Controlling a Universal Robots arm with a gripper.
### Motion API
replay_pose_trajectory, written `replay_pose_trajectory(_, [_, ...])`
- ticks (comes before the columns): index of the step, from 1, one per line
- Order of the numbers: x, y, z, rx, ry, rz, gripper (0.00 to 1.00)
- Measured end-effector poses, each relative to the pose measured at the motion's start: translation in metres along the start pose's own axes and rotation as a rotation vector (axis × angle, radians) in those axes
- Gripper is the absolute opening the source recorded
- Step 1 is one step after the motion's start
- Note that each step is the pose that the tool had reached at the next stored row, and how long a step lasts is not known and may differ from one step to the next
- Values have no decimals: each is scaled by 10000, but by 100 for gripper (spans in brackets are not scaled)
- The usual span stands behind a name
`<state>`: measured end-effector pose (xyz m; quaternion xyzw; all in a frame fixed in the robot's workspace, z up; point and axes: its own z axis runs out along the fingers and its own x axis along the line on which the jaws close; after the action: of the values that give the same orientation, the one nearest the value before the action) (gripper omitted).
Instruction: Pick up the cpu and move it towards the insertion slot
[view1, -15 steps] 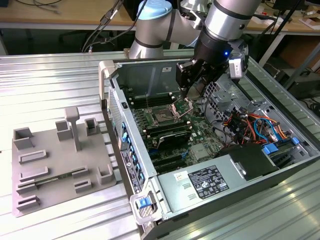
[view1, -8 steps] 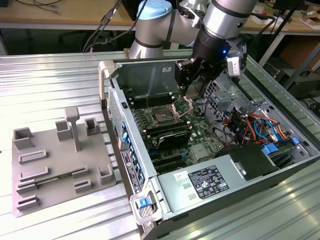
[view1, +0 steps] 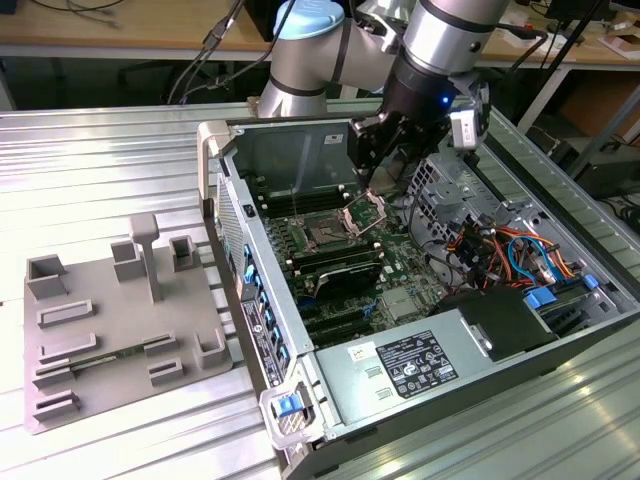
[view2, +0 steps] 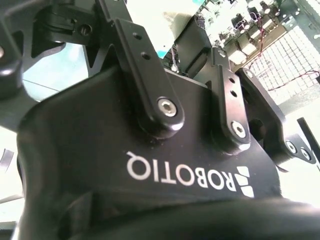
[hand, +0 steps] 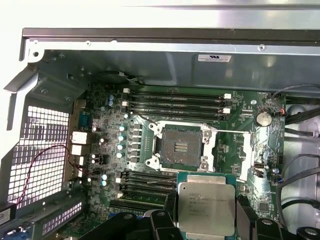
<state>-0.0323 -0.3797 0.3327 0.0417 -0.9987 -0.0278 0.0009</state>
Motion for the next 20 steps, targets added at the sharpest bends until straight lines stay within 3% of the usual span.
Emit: replay_pose_trajectory(20, [-56, 274, 26, 0, 0, 0, 55])
